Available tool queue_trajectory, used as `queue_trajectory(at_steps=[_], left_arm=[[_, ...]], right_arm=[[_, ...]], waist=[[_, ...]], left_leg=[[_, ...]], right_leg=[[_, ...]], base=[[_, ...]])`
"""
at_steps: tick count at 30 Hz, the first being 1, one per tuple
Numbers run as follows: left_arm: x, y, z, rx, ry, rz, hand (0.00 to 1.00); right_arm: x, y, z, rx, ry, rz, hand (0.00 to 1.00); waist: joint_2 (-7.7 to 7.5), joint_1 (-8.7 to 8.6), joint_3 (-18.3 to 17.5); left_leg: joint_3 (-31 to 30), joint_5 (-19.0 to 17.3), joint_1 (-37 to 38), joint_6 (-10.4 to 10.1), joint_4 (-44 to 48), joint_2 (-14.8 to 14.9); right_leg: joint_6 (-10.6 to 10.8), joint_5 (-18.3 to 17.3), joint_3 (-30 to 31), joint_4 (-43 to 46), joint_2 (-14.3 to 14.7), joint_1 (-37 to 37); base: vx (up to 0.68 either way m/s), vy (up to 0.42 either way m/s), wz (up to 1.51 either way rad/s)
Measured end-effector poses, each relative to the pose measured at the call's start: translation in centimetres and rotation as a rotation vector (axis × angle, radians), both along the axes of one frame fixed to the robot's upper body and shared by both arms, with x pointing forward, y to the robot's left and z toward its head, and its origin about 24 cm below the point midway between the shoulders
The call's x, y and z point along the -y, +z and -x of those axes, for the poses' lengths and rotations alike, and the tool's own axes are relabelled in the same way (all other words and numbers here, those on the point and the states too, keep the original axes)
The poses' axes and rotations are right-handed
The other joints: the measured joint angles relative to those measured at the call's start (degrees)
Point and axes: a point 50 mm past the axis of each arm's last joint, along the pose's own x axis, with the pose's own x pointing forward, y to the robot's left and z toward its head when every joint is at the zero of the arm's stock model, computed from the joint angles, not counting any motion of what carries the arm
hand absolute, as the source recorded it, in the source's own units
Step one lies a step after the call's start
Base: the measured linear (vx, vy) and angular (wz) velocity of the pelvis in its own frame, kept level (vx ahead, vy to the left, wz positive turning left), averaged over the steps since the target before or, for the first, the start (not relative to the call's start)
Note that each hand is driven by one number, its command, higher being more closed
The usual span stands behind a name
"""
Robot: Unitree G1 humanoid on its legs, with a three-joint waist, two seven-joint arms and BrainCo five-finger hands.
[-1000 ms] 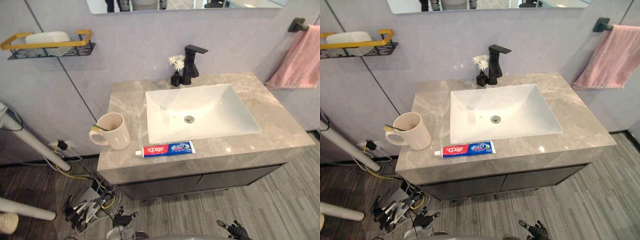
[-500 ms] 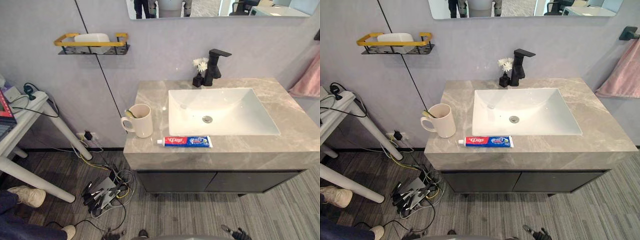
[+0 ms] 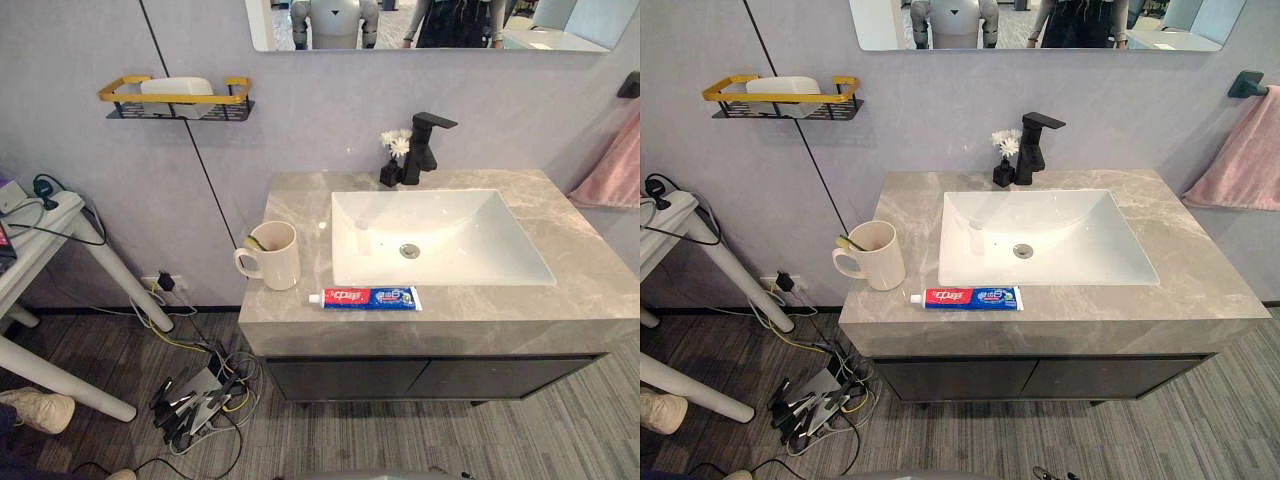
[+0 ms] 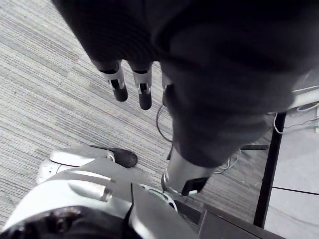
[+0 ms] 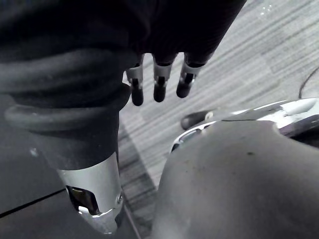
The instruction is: Organize washtable
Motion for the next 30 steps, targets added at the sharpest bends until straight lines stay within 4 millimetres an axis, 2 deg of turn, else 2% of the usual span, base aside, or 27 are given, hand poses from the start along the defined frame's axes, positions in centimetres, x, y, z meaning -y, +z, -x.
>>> queue_trajectory(at_steps=[10,19,21,23,24,26,27,28,30], left_arm=[[-0.1,0.1,-0.1,0.022,0.021,-0.011,0.0],[-0.1,0.1,-0.2,0.025,0.024,-0.022,0.0],[-0.3,0.1,0.0,0.025,0.071,-0.023,0.0],[-0.6,0.1,0.8,0.027,0.207,-0.028,0.0],[-1.1,0.2,2.1,0.012,0.351,-0.034,0.0],[-2.6,0.6,3.5,0.01,0.51,-0.07,0.0],[-4.8,1.4,4.5,0.031,0.647,-0.135,0.0],[-6.3,2.0,4.9,0.052,0.709,-0.185,0.0],[-13.7,6.2,5.4,0.193,0.845,-0.45,0.0]], right_arm=[[-0.6,-0.1,1.3,-0.005,-0.033,0.003,0.0],[-0.6,0.0,1.3,0.007,-0.042,0.02,0.0],[-0.6,0.0,1.4,0.007,-0.043,0.019,0.0],[-0.6,0.0,1.7,0.001,-0.045,0.017,0.0],[-0.5,0.0,1.8,-0.001,-0.045,0.018,0.0],[-0.5,0.0,1.9,-0.002,-0.051,0.017,0.0],[-0.5,0.0,2.1,-0.006,-0.054,0.015,0.0],[-0.5,0.0,2.1,-0.003,-0.054,0.015,0.0],[-0.4,0.1,2.4,0.007,-0.05,0.011,0.0]], waist=[[-0.48,0.33,-0.1],[-0.25,0.35,-0.3],[-0.2,0.92,-0.3],[0.14,1.8,-0.5],[0.32,2.14,-0.4],[0.2,3.19,-0.6],[0.23,3.34,-0.6],[0.24,3.34,-0.6],[0.57,4.43,-0.8]], left_leg=[[-2.5,0.0,-1.1,0.0,0.0,-0.2],[-2.4,0.0,-0.9,0.0,0.0,-0.2],[-2.5,0.0,-1.0,0.0,0.0,-0.2],[-2.7,0.0,-1.1,0.0,0.0,-0.2],[-2.7,0.0,-1.5,0.0,0.0,-0.2],[-2.9,0.0,-1.8,0.0,0.0,-0.1],[-3.5,0.0,-2.0,0.0,0.0,-0.2],[-4.0,0.0,-2.0,0.0,0.0,-0.2],[-5.0,0.0,-2.1,-0.1,0.0,-0.2]], right_leg=[[0.2,0.1,-2.5,-1.1,0.0,1.0],[0.1,0.1,-2.2,-1.1,0.0,1.0],[0.1,0.1,-2.3,-1.1,0.0,1.0],[0.0,0.0,-2.4,-1.1,0.0,0.9],[-0.1,-0.2,-2.7,-1.1,0.0,1.0],[-0.1,-0.5,-3.0,-1.0,0.0,1.0],[-0.1,-0.8,-3.7,-0.8,0.0,1.2],[-0.1,-0.8,-4.2,-0.8,-0.1,1.5],[-0.2,-1.5,-5.5,-0.8,0.0,2.5]], base=[[0.01,-0.001,0.11],[0.0,0.0,0.0],[0.0,0.0,0.0],[0.0,-0.002,0.04],[-0.01,-0.006,0.1],[-0.01,-0.012,0.11],[0.02,-0.017,0.22],[0.04,-0.016,0.37],[0.03,-0.023,0.34]])
